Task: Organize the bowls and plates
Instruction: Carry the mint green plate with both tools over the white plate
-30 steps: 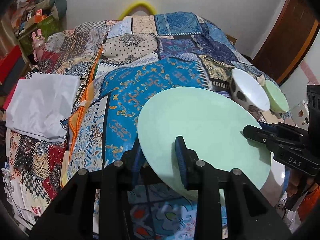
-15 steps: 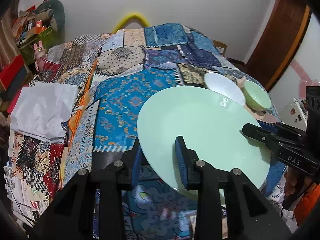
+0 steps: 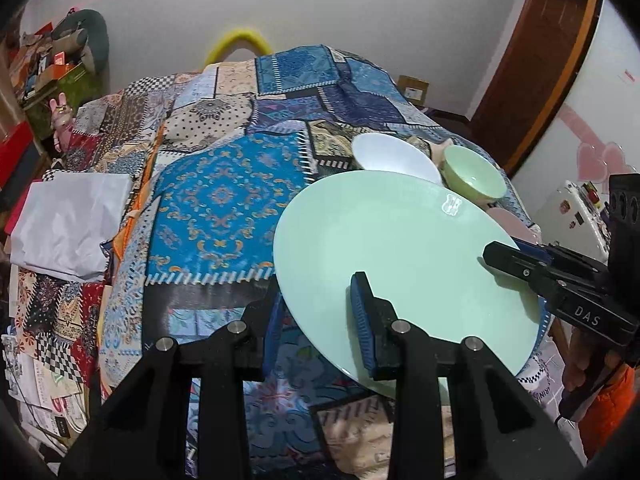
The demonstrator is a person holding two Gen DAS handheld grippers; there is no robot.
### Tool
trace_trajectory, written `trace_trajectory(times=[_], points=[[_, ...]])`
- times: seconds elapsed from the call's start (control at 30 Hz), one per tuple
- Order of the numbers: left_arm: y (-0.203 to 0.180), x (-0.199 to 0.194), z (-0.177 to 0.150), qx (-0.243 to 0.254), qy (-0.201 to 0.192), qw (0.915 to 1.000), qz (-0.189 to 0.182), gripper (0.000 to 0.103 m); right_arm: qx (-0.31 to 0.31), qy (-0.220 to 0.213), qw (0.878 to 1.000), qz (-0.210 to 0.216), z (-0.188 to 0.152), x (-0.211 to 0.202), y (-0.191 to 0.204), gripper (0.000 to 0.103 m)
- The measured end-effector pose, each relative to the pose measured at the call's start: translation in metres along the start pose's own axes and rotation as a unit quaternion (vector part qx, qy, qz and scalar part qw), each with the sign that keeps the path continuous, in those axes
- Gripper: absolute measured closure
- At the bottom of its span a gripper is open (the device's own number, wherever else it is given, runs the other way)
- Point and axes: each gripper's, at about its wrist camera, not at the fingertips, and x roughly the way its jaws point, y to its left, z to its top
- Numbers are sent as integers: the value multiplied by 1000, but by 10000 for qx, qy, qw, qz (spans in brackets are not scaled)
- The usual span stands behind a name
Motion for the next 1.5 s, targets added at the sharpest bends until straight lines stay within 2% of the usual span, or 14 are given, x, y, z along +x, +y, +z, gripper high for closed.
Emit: trace_trajectory(times=[0.33, 0.8, 1.5], points=[[-20, 10, -12, 68, 137, 9998, -132, 71, 215, 30, 9998, -53, -19, -8, -16, 75], [-35, 47, -26, 135, 439, 9987, -198, 71, 547, 296, 9980, -114, -44, 6, -43, 75], [-39, 82, -37, 183, 791, 9966, -144, 71, 707, 560, 9959, -120, -56, 20, -56, 75]])
